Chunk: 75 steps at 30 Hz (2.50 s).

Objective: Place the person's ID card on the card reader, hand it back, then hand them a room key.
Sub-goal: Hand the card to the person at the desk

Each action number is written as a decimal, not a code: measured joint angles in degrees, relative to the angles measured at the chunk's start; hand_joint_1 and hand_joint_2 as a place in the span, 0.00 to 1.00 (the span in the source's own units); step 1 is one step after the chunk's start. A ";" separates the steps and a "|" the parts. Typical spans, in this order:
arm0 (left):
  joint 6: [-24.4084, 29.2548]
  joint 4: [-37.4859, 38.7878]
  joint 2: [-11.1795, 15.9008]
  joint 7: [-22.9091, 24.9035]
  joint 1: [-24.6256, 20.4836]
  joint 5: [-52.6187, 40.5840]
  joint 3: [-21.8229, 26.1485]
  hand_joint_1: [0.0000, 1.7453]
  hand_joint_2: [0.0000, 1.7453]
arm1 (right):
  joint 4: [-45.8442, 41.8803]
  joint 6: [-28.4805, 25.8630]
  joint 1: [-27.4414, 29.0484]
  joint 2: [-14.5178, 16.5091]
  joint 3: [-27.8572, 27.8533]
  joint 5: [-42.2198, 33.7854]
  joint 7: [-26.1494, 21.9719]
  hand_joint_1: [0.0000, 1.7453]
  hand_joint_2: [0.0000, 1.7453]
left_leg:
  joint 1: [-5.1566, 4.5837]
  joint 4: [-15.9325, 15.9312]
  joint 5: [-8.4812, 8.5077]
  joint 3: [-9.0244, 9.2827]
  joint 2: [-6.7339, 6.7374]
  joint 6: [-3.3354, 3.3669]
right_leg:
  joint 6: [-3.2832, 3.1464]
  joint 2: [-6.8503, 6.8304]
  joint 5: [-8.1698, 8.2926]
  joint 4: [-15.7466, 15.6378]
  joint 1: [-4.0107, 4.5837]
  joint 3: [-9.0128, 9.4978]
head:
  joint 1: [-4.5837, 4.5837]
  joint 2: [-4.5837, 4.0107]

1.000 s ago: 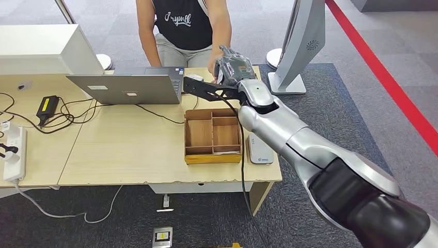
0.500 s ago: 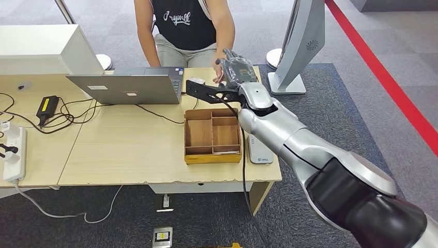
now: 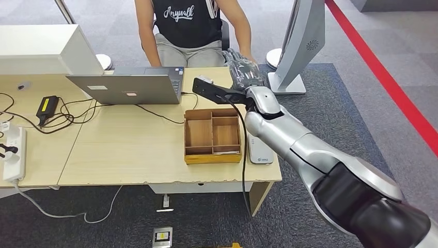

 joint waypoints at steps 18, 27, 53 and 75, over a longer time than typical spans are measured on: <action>0.90 0.00 0.01 -0.91 0.45 3.50 0.00 0.00 0.00 | -22.58 -1.15 18.62 -8.13 -7.12 -8.32 -8.67 0.00 1.00 | 0.00 -0.01 -0.04 0.00 -0.01 0.00 | -0.02 0.03 -0.02 -0.02 0.01 0.00 | 0.00 0.00; 1.17 0.00 0.01 -0.91 0.51 4.22 0.00 0.00 0.00 | -32.36 0.63 25.59 -11.10 -8.84 -7.08 -9.28 0.00 1.00 | 0.00 -0.01 -0.04 0.02 0.00 0.00 | -0.02 0.02 -0.03 -0.03 0.00 0.02 | 0.00 0.00; 1.14 0.00 -0.01 0.23 0.53 4.43 0.00 0.00 0.00 | -43.37 5.42 37.42 -15.69 -10.13 19.85 3.01 0.00 1.00 | 0.00 -0.02 -0.05 -0.03 0.01 0.00 | -0.03 0.03 -0.03 -0.04 0.00 -0.02 | -0.01 0.00; 1.23 0.00 -0.05 0.39 0.34 4.26 -0.02 0.00 0.00 | -40.49 6.63 35.53 -14.17 -10.17 25.83 7.96 0.00 1.00 | 0.00 -0.03 -0.05 -0.06 0.01 0.00 | -0.03 0.03 -0.03 -0.03 0.00 -0.01 | -0.01 0.00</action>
